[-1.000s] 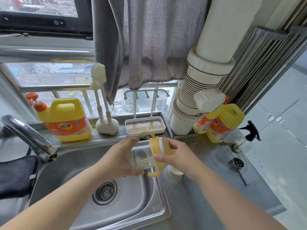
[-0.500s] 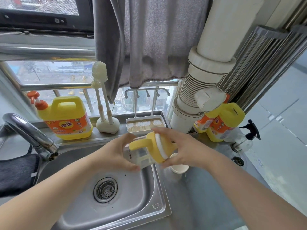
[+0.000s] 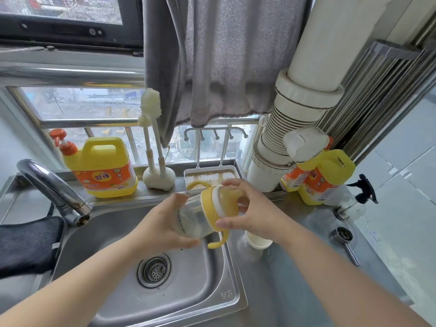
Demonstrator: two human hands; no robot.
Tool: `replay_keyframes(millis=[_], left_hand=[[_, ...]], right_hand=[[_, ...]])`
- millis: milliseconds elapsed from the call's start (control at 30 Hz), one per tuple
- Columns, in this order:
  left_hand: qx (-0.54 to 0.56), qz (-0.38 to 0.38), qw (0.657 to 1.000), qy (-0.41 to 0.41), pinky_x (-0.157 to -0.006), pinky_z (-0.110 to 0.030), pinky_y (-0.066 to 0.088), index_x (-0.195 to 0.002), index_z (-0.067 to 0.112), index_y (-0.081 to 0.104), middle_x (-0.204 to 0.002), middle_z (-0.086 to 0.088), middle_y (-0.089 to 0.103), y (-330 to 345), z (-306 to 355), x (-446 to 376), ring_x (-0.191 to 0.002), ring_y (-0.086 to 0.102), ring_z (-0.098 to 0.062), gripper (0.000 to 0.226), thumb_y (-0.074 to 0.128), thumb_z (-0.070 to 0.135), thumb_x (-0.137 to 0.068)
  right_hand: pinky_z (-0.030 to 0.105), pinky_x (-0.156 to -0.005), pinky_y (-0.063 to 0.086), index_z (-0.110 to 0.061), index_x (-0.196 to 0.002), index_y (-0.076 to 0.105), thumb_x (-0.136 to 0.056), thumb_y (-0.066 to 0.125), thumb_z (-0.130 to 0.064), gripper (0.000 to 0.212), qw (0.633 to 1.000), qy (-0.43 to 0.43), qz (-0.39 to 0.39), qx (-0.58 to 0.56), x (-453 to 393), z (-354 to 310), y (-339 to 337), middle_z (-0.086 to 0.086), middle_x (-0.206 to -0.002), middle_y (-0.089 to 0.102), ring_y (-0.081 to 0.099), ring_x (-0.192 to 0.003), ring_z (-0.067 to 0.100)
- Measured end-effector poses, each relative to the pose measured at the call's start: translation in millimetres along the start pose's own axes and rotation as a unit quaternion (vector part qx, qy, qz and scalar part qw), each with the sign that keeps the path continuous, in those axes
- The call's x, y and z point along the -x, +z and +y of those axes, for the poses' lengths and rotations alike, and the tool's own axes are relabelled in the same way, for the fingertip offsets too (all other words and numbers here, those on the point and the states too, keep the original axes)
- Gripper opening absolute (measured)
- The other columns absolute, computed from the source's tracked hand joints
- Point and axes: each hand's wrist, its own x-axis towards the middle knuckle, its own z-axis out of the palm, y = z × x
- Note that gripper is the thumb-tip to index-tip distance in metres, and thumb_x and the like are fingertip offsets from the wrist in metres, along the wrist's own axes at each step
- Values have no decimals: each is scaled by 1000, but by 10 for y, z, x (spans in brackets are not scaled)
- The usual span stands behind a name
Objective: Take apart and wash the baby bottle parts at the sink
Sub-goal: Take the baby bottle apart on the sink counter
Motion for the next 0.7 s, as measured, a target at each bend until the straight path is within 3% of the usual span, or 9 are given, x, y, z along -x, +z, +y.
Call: replay_keyframes(millis=[100, 167, 267, 333, 400, 467, 600, 700], left_hand=[[44, 16, 999, -21, -84, -2, 37, -122, 32, 46, -115, 25, 54, -3, -37, 16, -106, 49, 16, 89, 95, 30, -47], [44, 61, 997, -20, -84, -5, 37, -121, 32, 45, -115, 24, 54, 48, -14, 37, -106, 51, 9, 88, 94, 29, -48], [1, 135, 991, -10, -83, -8, 32, -126, 27, 43, -119, 19, 48, 131, 52, 67, -106, 47, 1, 92, 93, 31, -48], [-17, 148, 989, 5, -85, -9, 30, -130, 21, 43, -121, 16, 45, 173, 76, 74, -106, 44, 0, 96, 93, 32, -48], [6, 133, 991, 11, -81, -7, 32, -125, 27, 45, -117, 17, 50, 168, 84, 72, -102, 49, 1, 93, 91, 37, -45], [57, 100, 993, 0, -78, -4, 36, -115, 36, 45, -111, 18, 58, 121, 62, 69, -100, 54, 6, 85, 93, 32, -45], [99, 44, 994, -18, -90, -10, 40, -117, 37, 45, -114, 19, 61, 49, 25, 82, -108, 53, 10, 89, 95, 31, -44], [103, 90, 990, -15, -85, 4, 30, -117, 36, 44, -115, 28, 52, 54, 51, 69, -105, 45, 24, 89, 96, 24, -45]], right_hand=[[30, -103, 40, -64, -138, 2, -61, 88, -26, 122, 999, -31, -28, -1, -26, 42, -12, -24, -136, 39, 46, -124, 4], [32, -99, 44, -57, -139, -10, -59, 87, -39, 128, 999, 32, 13, -40, -41, 51, 18, -18, -135, 33, 48, -121, 8], [37, -90, 53, -34, -141, 20, -31, 76, -77, 130, 984, 127, 50, -115, -39, 45, 156, -5, -126, 49, 58, -110, 17], [33, -86, 55, -25, -122, 44, -27, 71, -83, 115, 982, 115, 64, -132, -34, 46, 245, -5, -115, 60, 63, -101, 12], [26, -89, 50, -29, -113, 49, -45, 79, -69, 84, 990, 76, 83, -89, -37, 24, 265, -9, -112, 62, 61, -101, 4], [25, -96, 46, -36, -117, 49, -59, 86, -47, 70, 996, 32, 66, -54, -27, 26, 187, -15, -117, 60, 57, -106, 0], [28, -107, 38, -51, -133, 41, -65, 87, -22, 87, 997, -36, -50, -47, -24, 36, 47, -30, -131, 45, 47, -121, -5], [26, -102, 43, -42, -141, 33, -67, 84, -16, 93, 996, -21, -1, -89, -71, 48, 68, -20, -140, 36, 46, -120, -9]])
